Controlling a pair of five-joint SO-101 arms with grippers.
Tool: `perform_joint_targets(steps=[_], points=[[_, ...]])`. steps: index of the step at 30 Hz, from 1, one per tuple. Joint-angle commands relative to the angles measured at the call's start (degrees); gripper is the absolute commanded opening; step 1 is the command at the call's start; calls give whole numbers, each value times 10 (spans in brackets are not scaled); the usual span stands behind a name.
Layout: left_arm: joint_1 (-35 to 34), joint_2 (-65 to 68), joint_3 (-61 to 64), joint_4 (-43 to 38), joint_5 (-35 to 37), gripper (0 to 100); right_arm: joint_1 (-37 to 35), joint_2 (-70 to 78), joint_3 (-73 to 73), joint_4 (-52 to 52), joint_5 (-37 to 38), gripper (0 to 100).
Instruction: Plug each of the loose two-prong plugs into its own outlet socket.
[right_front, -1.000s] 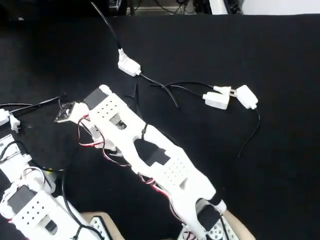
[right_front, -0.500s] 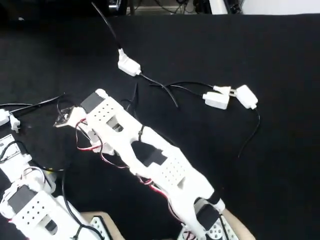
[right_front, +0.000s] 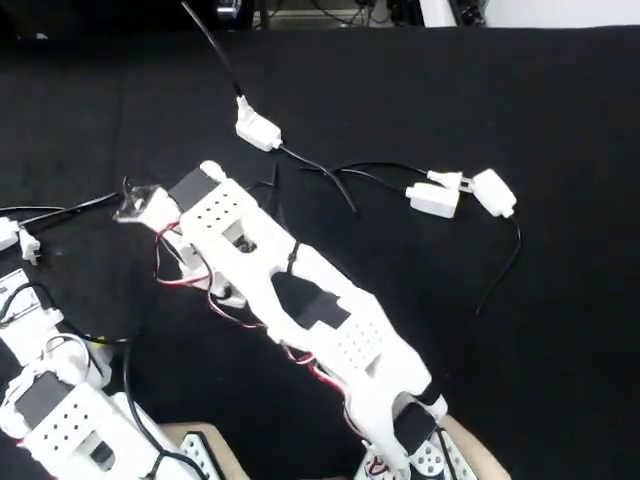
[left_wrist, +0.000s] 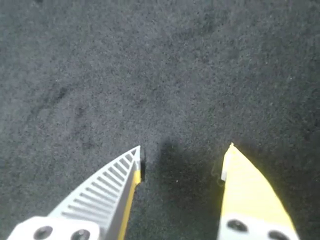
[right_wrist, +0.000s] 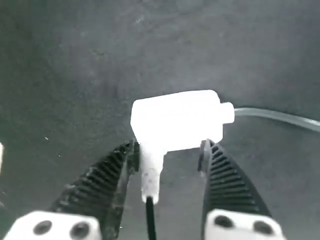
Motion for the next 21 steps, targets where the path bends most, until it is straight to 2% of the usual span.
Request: perform_joint_targets(steps=[1,7,11,16,21], points=[[1,-4,-14,-5,0,265,8,-60,-7,14,-61,198],[-2,-4,-13,-5,-1,265,4,-84,22,14,-51,199],[-2,-4,-12,-5,-2,265,1,-104,64,13,117,198],[-3,-4,-12,-5,-3,265,2,-140,100,12,291,198],[-3,-4,-11,-5,-3,265,-4,-173,103,11,410,198]])
